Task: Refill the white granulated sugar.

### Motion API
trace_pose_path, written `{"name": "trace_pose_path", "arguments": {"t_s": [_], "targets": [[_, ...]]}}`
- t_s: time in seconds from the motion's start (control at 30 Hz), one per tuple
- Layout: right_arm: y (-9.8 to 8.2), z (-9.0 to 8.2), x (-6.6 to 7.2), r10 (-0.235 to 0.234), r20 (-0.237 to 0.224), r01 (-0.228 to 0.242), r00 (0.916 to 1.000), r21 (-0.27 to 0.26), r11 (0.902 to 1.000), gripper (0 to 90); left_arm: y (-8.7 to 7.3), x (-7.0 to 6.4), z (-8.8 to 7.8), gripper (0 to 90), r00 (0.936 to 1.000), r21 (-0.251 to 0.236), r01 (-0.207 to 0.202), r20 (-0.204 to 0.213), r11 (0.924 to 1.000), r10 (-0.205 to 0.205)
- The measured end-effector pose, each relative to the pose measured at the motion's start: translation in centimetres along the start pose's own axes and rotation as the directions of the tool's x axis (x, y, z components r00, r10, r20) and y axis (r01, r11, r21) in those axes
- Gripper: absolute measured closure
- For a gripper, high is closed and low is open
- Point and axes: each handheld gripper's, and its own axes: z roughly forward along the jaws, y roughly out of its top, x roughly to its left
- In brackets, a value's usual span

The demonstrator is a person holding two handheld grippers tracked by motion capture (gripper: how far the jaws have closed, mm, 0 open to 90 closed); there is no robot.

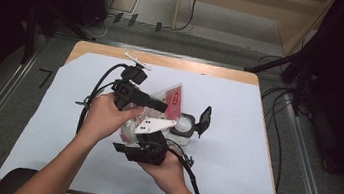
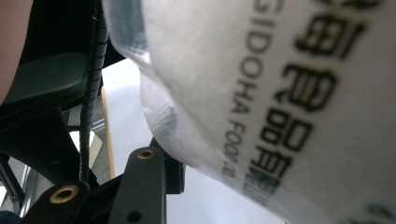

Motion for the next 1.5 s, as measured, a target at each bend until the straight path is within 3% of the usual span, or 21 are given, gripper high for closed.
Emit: {"name": "trace_pose_path", "arguments": {"t_s": [1.5], "targets": [[0.13,0.04,0.14,0.015,-0.002,-0.015,0.9999,-0.006,0.9999,63.3,0.05,-0.04,-0.07,67.5,1.0,-0.01,0.0,0.005,0.9999,0.0]]}}
